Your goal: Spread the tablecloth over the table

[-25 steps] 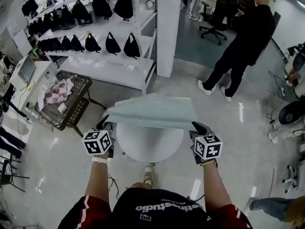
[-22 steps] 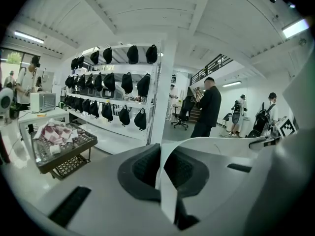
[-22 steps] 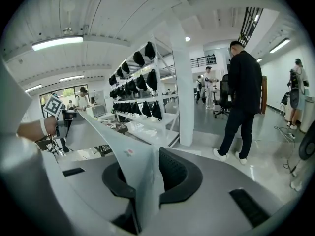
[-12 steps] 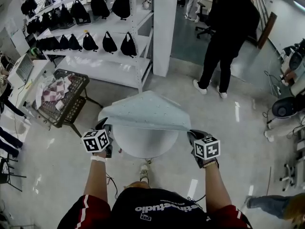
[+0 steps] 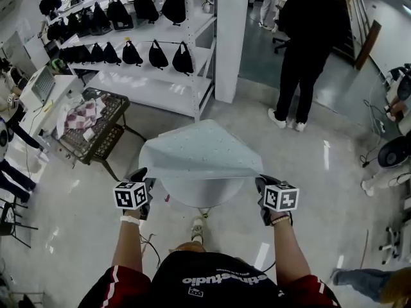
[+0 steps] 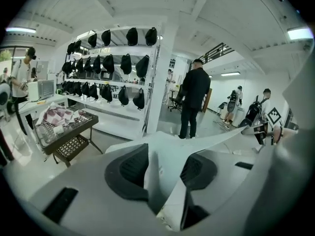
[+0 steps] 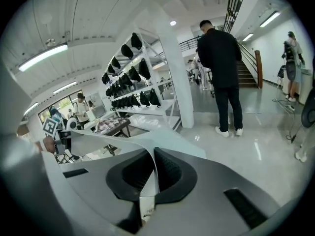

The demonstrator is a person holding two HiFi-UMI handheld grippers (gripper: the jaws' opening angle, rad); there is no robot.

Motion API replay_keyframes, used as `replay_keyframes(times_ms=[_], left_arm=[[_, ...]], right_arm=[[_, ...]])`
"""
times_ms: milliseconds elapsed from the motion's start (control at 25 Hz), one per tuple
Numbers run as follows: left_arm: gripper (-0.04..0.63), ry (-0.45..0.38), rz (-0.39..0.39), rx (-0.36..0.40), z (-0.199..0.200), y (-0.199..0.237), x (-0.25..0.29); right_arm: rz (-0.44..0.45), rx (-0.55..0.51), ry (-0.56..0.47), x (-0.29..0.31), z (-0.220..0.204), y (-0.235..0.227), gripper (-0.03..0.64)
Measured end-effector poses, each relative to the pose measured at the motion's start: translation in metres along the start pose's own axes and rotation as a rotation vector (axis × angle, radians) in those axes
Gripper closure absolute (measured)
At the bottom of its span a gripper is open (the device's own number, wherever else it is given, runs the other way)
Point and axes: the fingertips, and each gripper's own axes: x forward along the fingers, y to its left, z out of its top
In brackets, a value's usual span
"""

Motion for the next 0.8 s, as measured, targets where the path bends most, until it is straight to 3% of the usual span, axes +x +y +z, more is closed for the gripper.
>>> replay_keyframes(times_ms=[200, 360, 640, 800], left_arm=[[0.383, 0.069, -0.001, 0.029, -0.029, 0.003, -0.023], [0.359, 0.081, 0.011, 0.008, -0.048, 0.017, -0.052], [0.374, -0.043, 0.127, -0.072, -0.044, 0.044, -0.1], [0.391, -0.095, 0.151, -0.094, -0.033, 0.045, -0.116]], right_arm=[[0.004, 0.027, -0.031, -0.001, 0.007, 0.009, 0.589], [-0.002, 0.049, -0.031, 0.002, 0.001, 0.012, 0.589], [0.084, 0.147, -0.032, 0.016, -0.009, 0.036, 0.589], [0.106, 0.117, 0.018, 0.028, -0.027, 0.06, 0.589]])
